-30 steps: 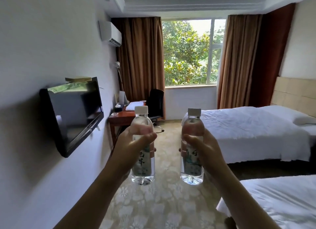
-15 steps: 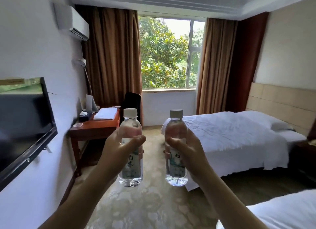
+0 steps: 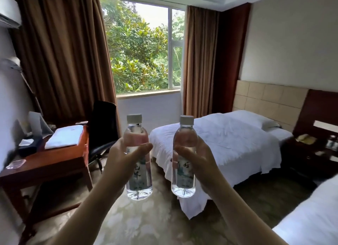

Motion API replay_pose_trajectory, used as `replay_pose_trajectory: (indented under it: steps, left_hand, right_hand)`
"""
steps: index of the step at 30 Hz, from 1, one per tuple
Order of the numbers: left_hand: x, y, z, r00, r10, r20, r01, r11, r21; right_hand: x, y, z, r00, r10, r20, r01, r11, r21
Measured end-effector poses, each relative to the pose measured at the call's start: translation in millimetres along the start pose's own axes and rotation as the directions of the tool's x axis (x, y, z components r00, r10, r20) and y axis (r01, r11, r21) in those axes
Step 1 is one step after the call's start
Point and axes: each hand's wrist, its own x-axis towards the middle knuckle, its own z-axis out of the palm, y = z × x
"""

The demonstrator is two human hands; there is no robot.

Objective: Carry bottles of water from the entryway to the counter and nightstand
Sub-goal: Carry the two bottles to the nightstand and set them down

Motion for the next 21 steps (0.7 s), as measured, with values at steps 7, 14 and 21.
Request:
replay_pose_trajectory:
  steps: [7,14,21]
  left_hand:
    - [121,-57,90,0.994,-0.038,0.098,0.045,0.997,-0.070]
    - [247,-95,221,0.971,-0.011,0.241,0.022,0.999,-0.042]
    - [338,-126,355,0.880,-0.036,0.474,0.102,0.988,-0.114]
  right_hand:
    - [100,85,-74,0.990,0.046,-0.131,-0.051,0.998,-0.037]
    - [199,149,-177,0.955,0.071,-0.289,-0.086,0.995,-0.040]
    - [246,188,-290,0.868,0.098,-0.487,-0.108,0.994,0.008]
